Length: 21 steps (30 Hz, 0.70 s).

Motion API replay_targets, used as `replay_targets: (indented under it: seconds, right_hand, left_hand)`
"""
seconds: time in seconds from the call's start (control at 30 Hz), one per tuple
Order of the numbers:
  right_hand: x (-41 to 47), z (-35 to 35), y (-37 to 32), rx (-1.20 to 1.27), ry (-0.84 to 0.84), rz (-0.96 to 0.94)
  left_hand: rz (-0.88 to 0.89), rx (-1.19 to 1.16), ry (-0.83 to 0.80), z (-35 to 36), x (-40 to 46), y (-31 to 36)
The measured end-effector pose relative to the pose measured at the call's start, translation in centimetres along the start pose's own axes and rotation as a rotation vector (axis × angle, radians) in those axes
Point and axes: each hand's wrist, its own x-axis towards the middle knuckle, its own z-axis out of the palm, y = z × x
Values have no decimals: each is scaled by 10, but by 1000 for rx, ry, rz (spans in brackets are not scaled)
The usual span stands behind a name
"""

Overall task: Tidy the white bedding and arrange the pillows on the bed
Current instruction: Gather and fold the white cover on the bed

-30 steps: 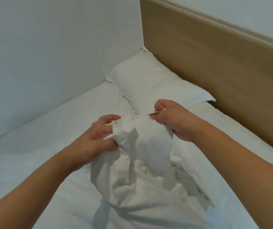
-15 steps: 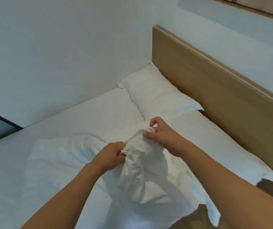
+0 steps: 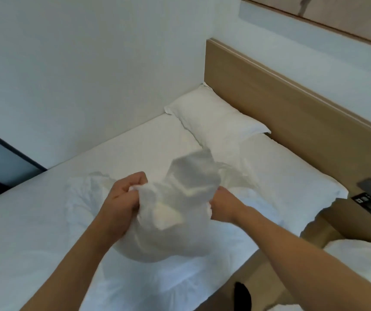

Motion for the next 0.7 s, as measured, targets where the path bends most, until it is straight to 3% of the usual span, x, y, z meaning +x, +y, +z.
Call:
replay_targets:
  seconds: [0.1, 0.17, 0.33, 0.53, 0.6, 0.7]
  right_hand:
    - [-15, -32, -5, -108, 126, -49]
    - [-26, -53, 0, -115, 114, 24]
    - [-35, -47, -20, -47, -237, 38]
    - [-27, -12, -63, 270, -505, -54]
    - [-25, -18, -59, 356, -538, -65]
    - [-24, -33, -45, 409, -491, -73]
  left_hand:
    - [-97, 252, -163, -30, -25, -1]
    - [-86, 301, -85, -38, -30, 0]
    - [-180, -64, 69, -14, -31, 5]
    - [-436, -336, 524, -4, -22, 2]
    - [-531, -66, 496, -9, -16, -3]
    - [-531, 259, 445, -13, -13, -11]
